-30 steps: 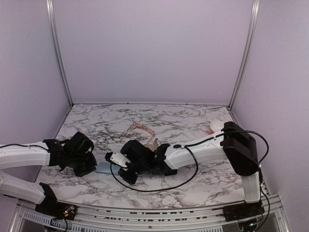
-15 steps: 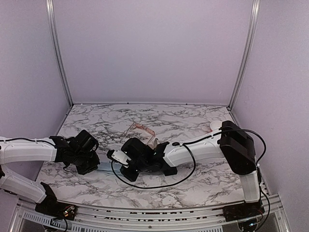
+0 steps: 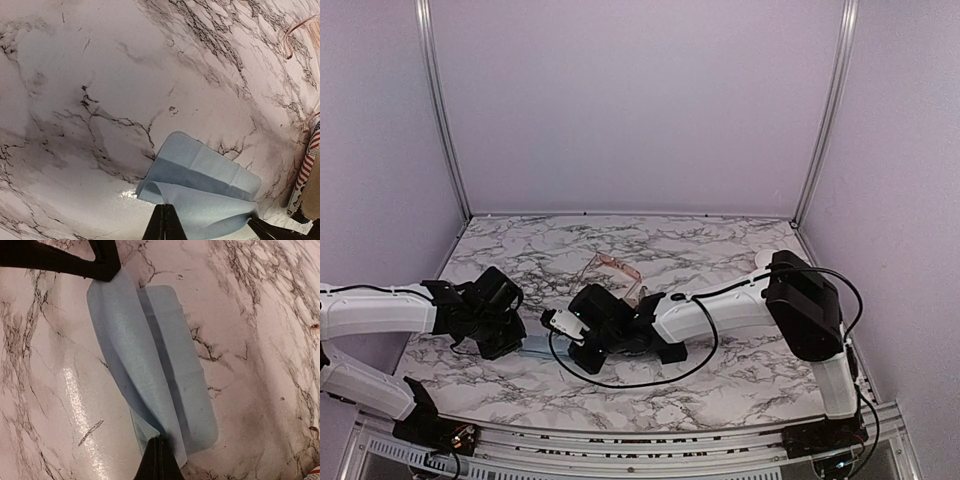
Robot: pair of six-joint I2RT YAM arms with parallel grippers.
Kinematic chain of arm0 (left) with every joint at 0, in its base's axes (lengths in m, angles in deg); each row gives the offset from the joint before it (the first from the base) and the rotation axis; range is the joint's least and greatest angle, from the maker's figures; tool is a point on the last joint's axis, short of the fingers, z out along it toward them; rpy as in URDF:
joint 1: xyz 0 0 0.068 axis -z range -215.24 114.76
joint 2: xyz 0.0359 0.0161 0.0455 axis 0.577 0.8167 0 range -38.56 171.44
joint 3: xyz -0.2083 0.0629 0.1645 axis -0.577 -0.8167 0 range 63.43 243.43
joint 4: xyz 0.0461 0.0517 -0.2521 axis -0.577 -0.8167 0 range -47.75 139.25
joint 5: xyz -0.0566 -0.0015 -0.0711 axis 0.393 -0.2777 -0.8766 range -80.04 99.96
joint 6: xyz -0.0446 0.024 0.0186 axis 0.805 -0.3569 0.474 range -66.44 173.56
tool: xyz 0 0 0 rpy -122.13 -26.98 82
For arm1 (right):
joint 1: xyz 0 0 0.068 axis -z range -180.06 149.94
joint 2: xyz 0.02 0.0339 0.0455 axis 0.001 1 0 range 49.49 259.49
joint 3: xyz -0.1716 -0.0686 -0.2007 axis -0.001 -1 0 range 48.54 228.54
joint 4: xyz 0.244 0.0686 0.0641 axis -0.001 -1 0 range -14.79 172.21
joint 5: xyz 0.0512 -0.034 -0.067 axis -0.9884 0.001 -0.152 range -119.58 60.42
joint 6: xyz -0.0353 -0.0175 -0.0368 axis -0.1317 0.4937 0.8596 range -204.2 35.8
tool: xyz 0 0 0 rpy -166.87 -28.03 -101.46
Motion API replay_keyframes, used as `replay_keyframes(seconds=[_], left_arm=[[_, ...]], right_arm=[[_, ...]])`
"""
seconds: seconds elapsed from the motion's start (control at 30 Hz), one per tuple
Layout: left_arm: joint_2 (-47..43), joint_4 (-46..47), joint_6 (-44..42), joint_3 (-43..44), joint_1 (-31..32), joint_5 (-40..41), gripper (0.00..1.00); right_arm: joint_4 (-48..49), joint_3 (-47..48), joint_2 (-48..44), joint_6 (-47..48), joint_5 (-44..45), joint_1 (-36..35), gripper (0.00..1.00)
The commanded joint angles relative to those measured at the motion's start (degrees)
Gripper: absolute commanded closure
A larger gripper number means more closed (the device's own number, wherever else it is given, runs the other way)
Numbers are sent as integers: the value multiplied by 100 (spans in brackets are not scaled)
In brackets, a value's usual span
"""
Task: Organize the sunglasses
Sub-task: Fold the glasses cleaning cloth at the center of the board.
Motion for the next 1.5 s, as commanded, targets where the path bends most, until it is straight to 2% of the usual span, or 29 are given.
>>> replay_keyframes(seconds=[0.0,0.37,0.5,0.83,0.9,1.37,1.47], left_arm=[[134,-97,-27,125,-43,31,100],[318,-27,-54,162,-54,124,100],[389,-10,-97,197,-72,124,100],[632,48,-243,393,-116,179,96],[678,53,-283,438,-313,187,94],[1023,154,-474,548,-518,177,96],[1107,200,-530,567,-563,126,88]], right_arm=[[-88,262,111,42,28,61,100],[-186,342,171,40,73,89,100],[-206,361,181,40,116,90,88],[-233,417,171,-6,269,121,74],[-233,437,185,-11,286,136,73],[-369,699,357,-7,326,255,75],[-359,697,320,-4,340,264,74]])
